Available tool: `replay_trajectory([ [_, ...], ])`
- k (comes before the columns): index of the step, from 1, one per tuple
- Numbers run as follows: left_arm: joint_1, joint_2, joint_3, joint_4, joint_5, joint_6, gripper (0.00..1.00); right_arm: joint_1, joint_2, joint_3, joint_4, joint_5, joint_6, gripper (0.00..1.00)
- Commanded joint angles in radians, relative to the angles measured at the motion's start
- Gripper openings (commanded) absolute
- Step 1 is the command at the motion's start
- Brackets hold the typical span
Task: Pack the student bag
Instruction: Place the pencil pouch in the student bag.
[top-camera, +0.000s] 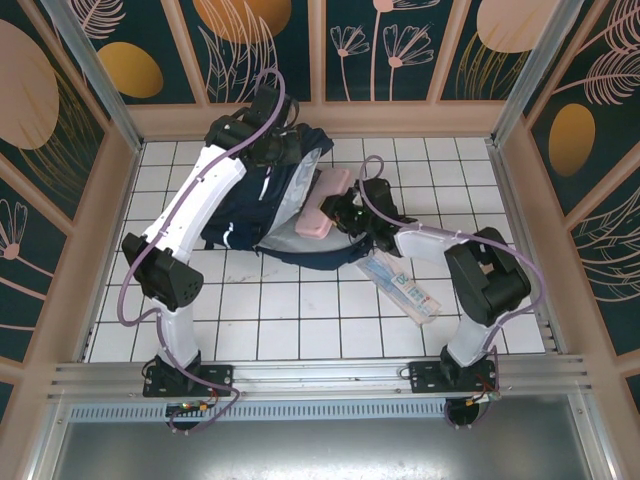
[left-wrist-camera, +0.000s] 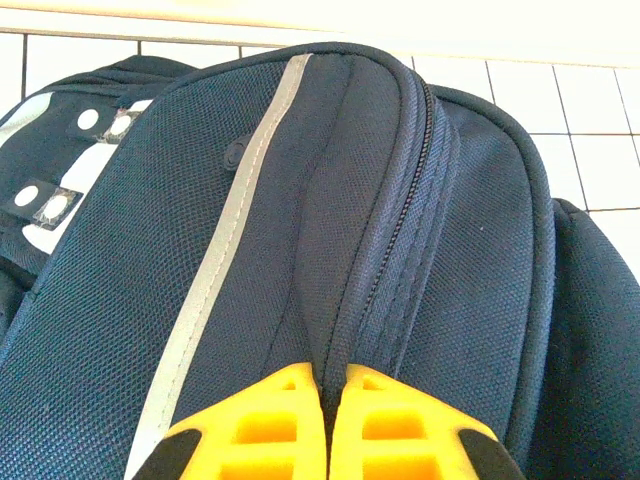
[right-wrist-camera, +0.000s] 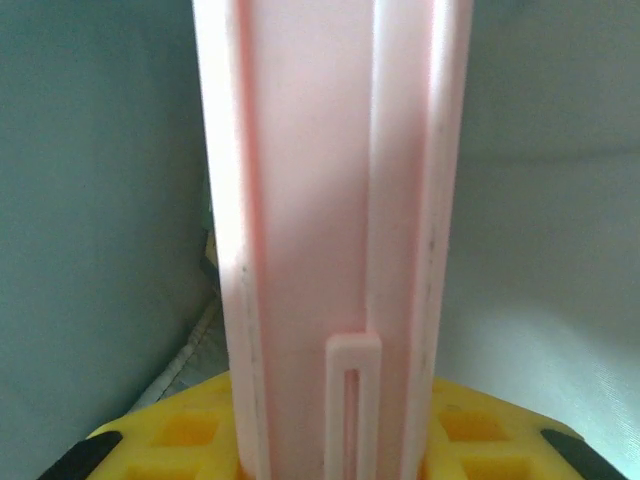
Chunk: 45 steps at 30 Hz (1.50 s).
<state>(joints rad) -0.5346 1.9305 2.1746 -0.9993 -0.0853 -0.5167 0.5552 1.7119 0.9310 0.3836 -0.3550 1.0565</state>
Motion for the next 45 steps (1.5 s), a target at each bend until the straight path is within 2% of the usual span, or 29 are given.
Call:
replay_trajectory([
  [1, 0.009, -0.087, 0.005, 0.125, 0.003, -0.054, 0.0, -0.003, -0.071, -0.046, -0.014, 0.067, -0.009, 0.26],
  [6, 0.009, -0.092, -0.01, 0.17, 0.028, -0.068, 0.0, -0.003, 0.011, -0.047, 0.025, -0.031, 0.014, 0.26],
  [10, 0.009, -0.094, -0.019, 0.178, 0.04, -0.075, 0.0, -0.003, 0.076, -0.01, 0.065, -0.055, 0.029, 0.27],
  [16, 0.01, -0.11, -0.047, 0.184, 0.045, -0.082, 0.0, -0.002, 0.193, 0.105, 0.136, -0.128, 0.051, 0.27],
  [22, 0.008, -0.125, -0.058, 0.188, 0.038, -0.082, 0.0, 0.007, 0.322, 0.231, 0.16, -0.169, 0.091, 0.33],
  [28, 0.009, -0.125, -0.068, 0.187, 0.028, -0.081, 0.0, 0.014, 0.385, 0.34, 0.036, -0.171, 0.032, 0.51],
  [33, 0.009, -0.13, -0.08, 0.192, 0.015, -0.07, 0.0, 0.012, 0.333, 0.378, -0.203, -0.095, -0.096, 0.63],
  [39, 0.01, -0.129, -0.099, 0.208, 0.008, -0.057, 0.0, 0.01, 0.313, 0.453, -0.497, -0.025, -0.228, 0.67],
  [45, 0.011, -0.136, -0.147, 0.233, -0.011, -0.045, 0.0, 0.009, 0.237, 0.409, -0.594, 0.037, -0.287, 0.71],
])
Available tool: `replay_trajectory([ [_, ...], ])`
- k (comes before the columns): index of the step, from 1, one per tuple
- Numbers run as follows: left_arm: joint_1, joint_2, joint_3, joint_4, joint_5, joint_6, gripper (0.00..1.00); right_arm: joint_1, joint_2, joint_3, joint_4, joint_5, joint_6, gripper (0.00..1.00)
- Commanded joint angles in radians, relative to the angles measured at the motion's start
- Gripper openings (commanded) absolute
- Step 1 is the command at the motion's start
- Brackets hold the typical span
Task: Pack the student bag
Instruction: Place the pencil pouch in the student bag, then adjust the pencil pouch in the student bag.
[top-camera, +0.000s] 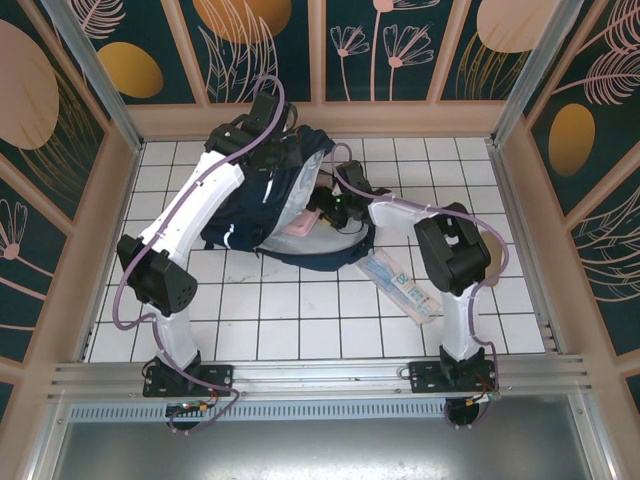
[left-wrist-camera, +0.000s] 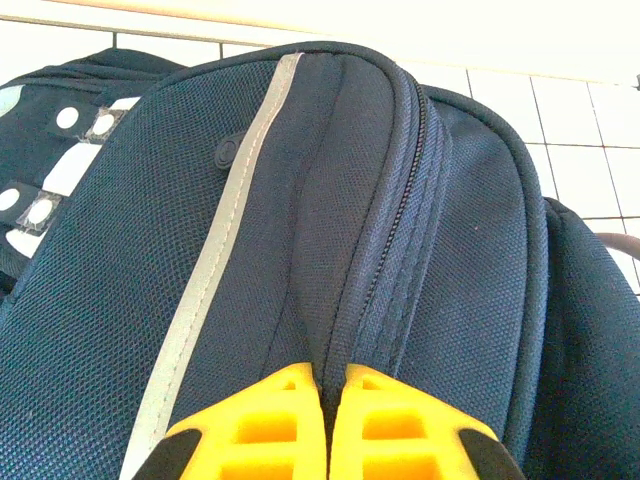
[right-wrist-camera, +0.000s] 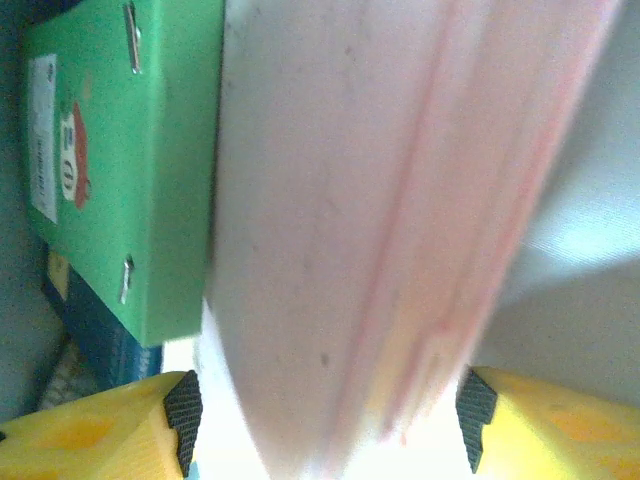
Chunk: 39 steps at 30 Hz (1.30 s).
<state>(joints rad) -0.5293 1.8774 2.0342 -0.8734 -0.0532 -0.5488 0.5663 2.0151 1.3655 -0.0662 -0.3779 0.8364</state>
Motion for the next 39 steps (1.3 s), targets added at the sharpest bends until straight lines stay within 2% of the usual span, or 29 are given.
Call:
replay_trajectory([
  [1, 0.005, -0.087, -0.018, 0.115, -0.043, -0.013, 0.0, -0.002, -0.083, -0.04, -0.152, 0.066, -0.072, 0.71],
  [9, 0.008, -0.116, -0.128, 0.185, -0.065, -0.006, 0.0, -0.013, -0.168, -0.119, -0.218, 0.115, -0.105, 0.68],
  [13, 0.01, -0.118, -0.178, 0.194, -0.134, 0.01, 0.0, -0.014, -0.272, -0.2, -0.224, 0.152, -0.132, 0.65],
  [17, 0.015, -0.134, -0.232, 0.237, -0.101, 0.003, 0.0, -0.069, -0.32, -0.255, -0.159, 0.096, -0.145, 0.61],
  [25, 0.015, -0.155, -0.263, 0.267, -0.051, -0.014, 0.0, -0.098, -0.2, -0.193, 0.1, -0.083, -0.015, 0.6],
  [30, 0.015, -0.158, -0.297, 0.285, -0.037, -0.028, 0.0, -0.1, -0.037, -0.032, 0.052, -0.064, 0.048, 0.59],
  [33, 0.015, -0.187, -0.307, 0.292, -0.041, -0.03, 0.0, -0.096, 0.052, 0.048, 0.016, -0.068, 0.056, 0.49],
  [36, 0.015, -0.184, -0.302, 0.291, -0.064, -0.027, 0.0, -0.075, 0.113, 0.102, 0.012, -0.109, 0.063, 0.28],
  [39, 0.015, -0.177, -0.296, 0.296, -0.102, -0.025, 0.0, -0.034, 0.149, 0.156, -0.001, -0.121, 0.06, 0.24],
])
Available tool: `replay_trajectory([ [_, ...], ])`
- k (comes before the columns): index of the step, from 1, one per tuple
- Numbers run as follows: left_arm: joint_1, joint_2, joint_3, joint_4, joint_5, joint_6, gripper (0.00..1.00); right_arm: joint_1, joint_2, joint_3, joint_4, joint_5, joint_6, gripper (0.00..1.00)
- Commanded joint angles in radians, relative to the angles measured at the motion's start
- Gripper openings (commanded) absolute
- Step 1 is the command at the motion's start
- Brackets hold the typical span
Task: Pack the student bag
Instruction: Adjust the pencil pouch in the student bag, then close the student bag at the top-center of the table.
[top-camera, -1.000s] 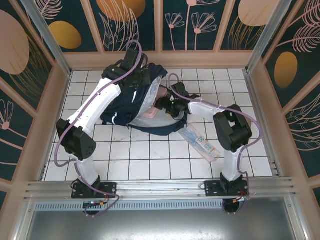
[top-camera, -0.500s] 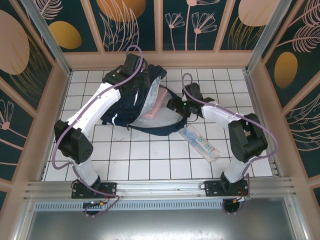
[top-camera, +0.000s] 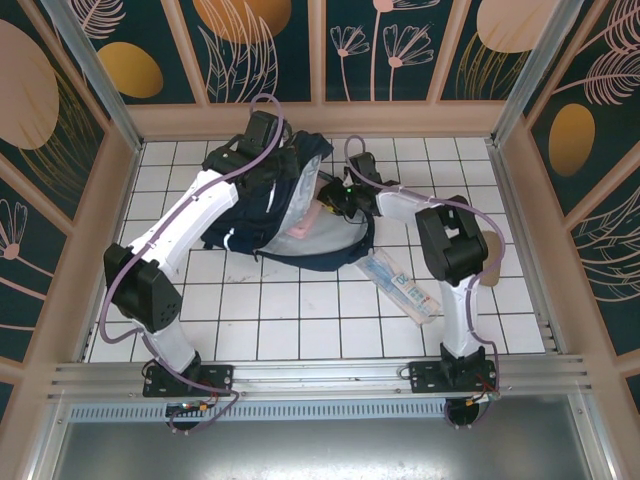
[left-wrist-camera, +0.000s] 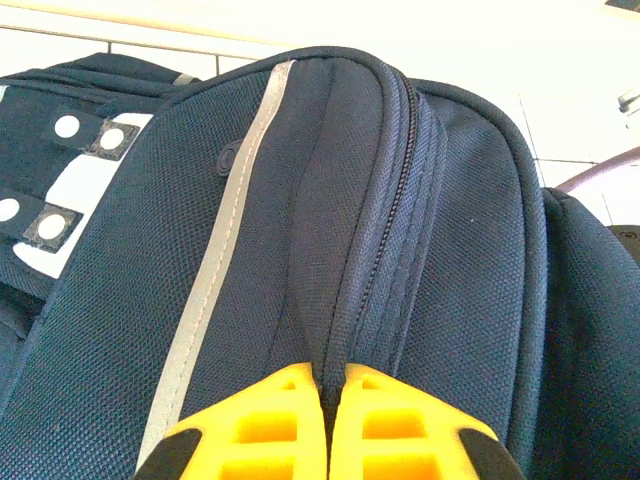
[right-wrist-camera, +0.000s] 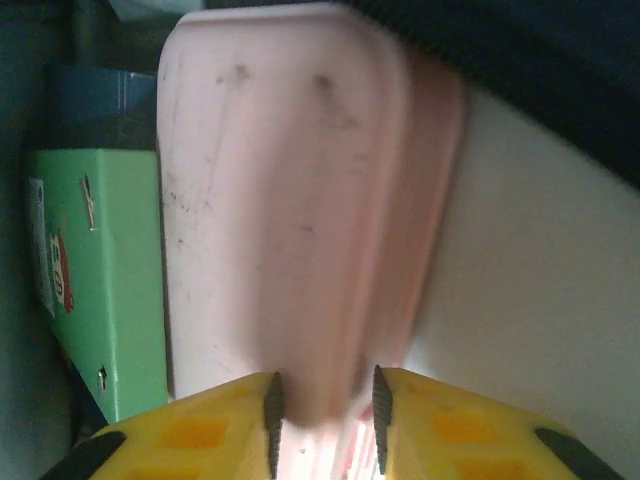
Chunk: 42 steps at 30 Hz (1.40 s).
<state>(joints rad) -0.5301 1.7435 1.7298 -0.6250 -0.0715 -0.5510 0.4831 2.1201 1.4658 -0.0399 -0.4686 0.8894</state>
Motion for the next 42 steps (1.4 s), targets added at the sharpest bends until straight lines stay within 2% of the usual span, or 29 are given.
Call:
replay_trajectory([
  [1, 0.018, -0.038, 0.01, 0.05, -0.103, -0.021, 0.0, 0.058, 0.06, 0.079, -0.035, -0.034, 0.008, 0.24],
  [4, 0.026, -0.01, 0.013, 0.056, -0.166, -0.021, 0.0, 0.089, 0.107, 0.157, -0.067, -0.053, -0.001, 0.29],
  [9, 0.066, 0.025, -0.007, 0.1, -0.215, -0.021, 0.0, 0.085, 0.096, 0.221, -0.169, -0.003, -0.062, 0.5],
  [15, 0.094, 0.089, 0.032, 0.088, -0.216, 0.007, 0.0, 0.075, -0.067, 0.138, -0.239, 0.08, -0.155, 0.57],
  [19, 0.094, 0.081, 0.005, 0.104, -0.167, 0.004, 0.0, 0.073, -0.23, 0.015, -0.28, 0.193, -0.221, 0.62],
  [21, 0.094, 0.065, -0.021, 0.117, -0.135, 0.0, 0.19, 0.069, -0.316, -0.068, -0.289, 0.241, -0.247, 0.65],
  [23, 0.095, 0.04, -0.057, 0.133, -0.098, -0.01, 0.45, 0.07, -0.406, -0.158, -0.302, 0.283, -0.267, 0.68],
  [25, 0.094, 0.012, -0.098, 0.156, -0.061, -0.024, 0.64, 0.069, -0.485, -0.246, -0.314, 0.326, -0.275, 0.74],
  [30, 0.093, -0.08, -0.231, 0.223, 0.034, -0.09, 0.87, -0.022, -0.653, -0.475, -0.321, 0.356, -0.275, 0.82],
  [31, 0.091, -0.099, -0.267, 0.247, 0.055, -0.105, 0.97, -0.04, -0.683, -0.516, -0.32, 0.354, -0.271, 0.85],
  [35, 0.071, -0.173, -0.378, 0.297, 0.081, -0.153, 0.98, -0.103, -0.788, -0.663, -0.321, 0.349, -0.262, 0.99],
  [42, -0.05, -0.232, -0.503, 0.322, 0.05, -0.238, 0.99, -0.182, -0.881, -0.835, -0.338, 0.353, -0.257, 0.99],
])
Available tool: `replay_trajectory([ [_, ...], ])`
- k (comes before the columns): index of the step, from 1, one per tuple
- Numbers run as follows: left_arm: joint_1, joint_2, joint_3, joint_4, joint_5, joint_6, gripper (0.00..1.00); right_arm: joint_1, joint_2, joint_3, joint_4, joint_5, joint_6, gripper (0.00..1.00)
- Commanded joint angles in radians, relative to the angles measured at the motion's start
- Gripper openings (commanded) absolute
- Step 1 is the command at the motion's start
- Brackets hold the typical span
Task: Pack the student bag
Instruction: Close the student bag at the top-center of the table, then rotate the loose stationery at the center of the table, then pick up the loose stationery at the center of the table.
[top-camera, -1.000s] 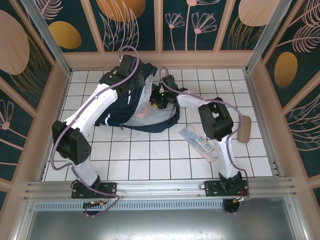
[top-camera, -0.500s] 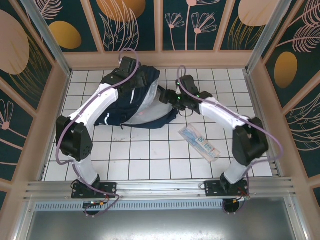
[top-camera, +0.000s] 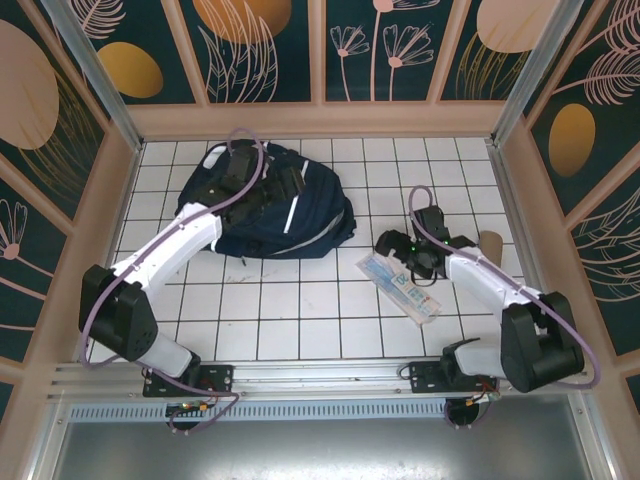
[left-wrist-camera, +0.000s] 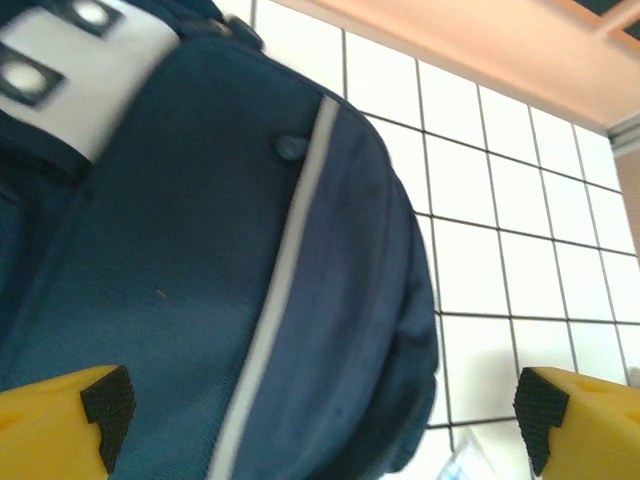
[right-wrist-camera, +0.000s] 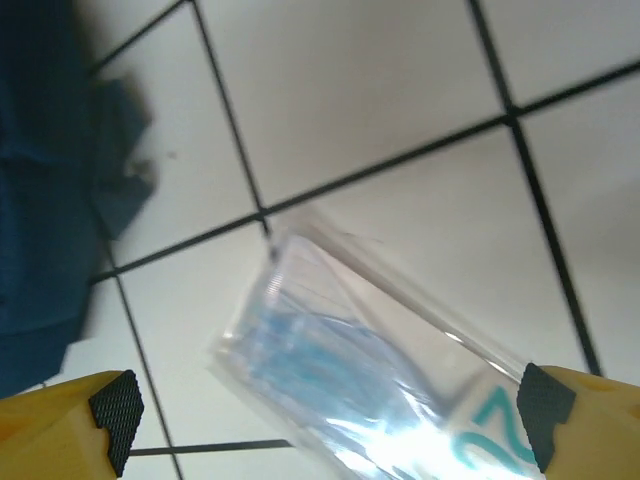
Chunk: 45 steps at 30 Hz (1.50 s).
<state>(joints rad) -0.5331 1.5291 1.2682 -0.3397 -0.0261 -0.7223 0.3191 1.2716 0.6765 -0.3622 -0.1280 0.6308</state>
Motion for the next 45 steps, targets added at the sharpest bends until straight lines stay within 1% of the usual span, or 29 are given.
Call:
replay_trajectory([
  [1, -0.063, -0.023, -0.062, 0.045, 0.006, -0.082, 0.98, -0.024, -0.043, -0.067, -0.009, 0.007, 0.005, 0.99],
  [7, -0.118, -0.084, -0.219, 0.126, 0.024, -0.179, 0.98, -0.026, -0.072, -0.176, 0.003, -0.02, 0.051, 0.99],
  [10, -0.151, -0.11, -0.277, 0.151, 0.023, -0.216, 0.98, -0.018, -0.098, -0.24, 0.049, -0.103, 0.085, 0.99],
  [12, -0.173, -0.121, -0.321, 0.166, 0.025, -0.24, 0.97, 0.013, -0.124, -0.275, 0.095, -0.155, 0.13, 0.99],
  [14, -0.194, -0.127, -0.358, 0.185, 0.027, -0.264, 0.95, 0.071, -0.143, -0.289, 0.15, -0.192, 0.191, 0.99],
  [17, -0.22, -0.129, -0.4, 0.214, 0.034, -0.299, 0.9, 0.16, -0.136, -0.279, 0.221, -0.221, 0.273, 0.99],
  [20, -0.252, -0.124, -0.43, 0.246, 0.046, -0.329, 0.87, 0.221, -0.116, -0.23, 0.237, -0.223, 0.304, 0.99],
  [24, -0.285, -0.097, -0.449, 0.271, 0.061, -0.352, 0.84, 0.249, -0.114, -0.158, 0.188, -0.225, 0.278, 0.99],
  [26, -0.299, -0.085, -0.459, 0.289, 0.067, -0.361, 0.83, 0.248, -0.123, -0.126, 0.128, -0.187, 0.251, 0.99],
  [29, -0.309, -0.067, -0.486, 0.355, 0.104, -0.371, 0.73, 0.243, -0.135, -0.114, 0.085, -0.134, 0.215, 0.99],
  [32, -0.319, -0.032, -0.505, 0.421, 0.142, -0.37, 0.59, 0.234, -0.129, -0.134, 0.084, -0.114, 0.199, 0.97],
  [34, -0.327, -0.004, -0.51, 0.46, 0.164, -0.365, 0.53, 0.233, -0.129, -0.147, 0.086, -0.088, 0.193, 0.95],
  [35, -0.331, 0.009, -0.51, 0.472, 0.166, -0.364, 0.53, 0.233, -0.13, -0.152, 0.086, -0.072, 0.191, 0.94],
  [38, -0.346, 0.059, -0.503, 0.511, 0.188, -0.355, 0.4, 0.233, -0.126, -0.167, 0.095, -0.04, 0.186, 0.91],
  [39, -0.352, 0.078, -0.5, 0.523, 0.195, -0.352, 0.37, 0.204, -0.123, -0.172, 0.101, -0.037, 0.182, 0.91],
  [41, -0.367, 0.113, -0.483, 0.531, 0.201, -0.344, 0.29, 0.194, -0.111, -0.176, 0.107, -0.03, 0.174, 0.86],
  [42, -0.375, 0.131, -0.471, 0.53, 0.203, -0.336, 0.26, 0.189, -0.104, -0.178, 0.111, -0.03, 0.168, 0.84],
  [45, -0.392, 0.178, -0.436, 0.526, 0.21, -0.32, 0.24, 0.175, -0.078, -0.185, 0.124, -0.029, 0.155, 0.82],
])
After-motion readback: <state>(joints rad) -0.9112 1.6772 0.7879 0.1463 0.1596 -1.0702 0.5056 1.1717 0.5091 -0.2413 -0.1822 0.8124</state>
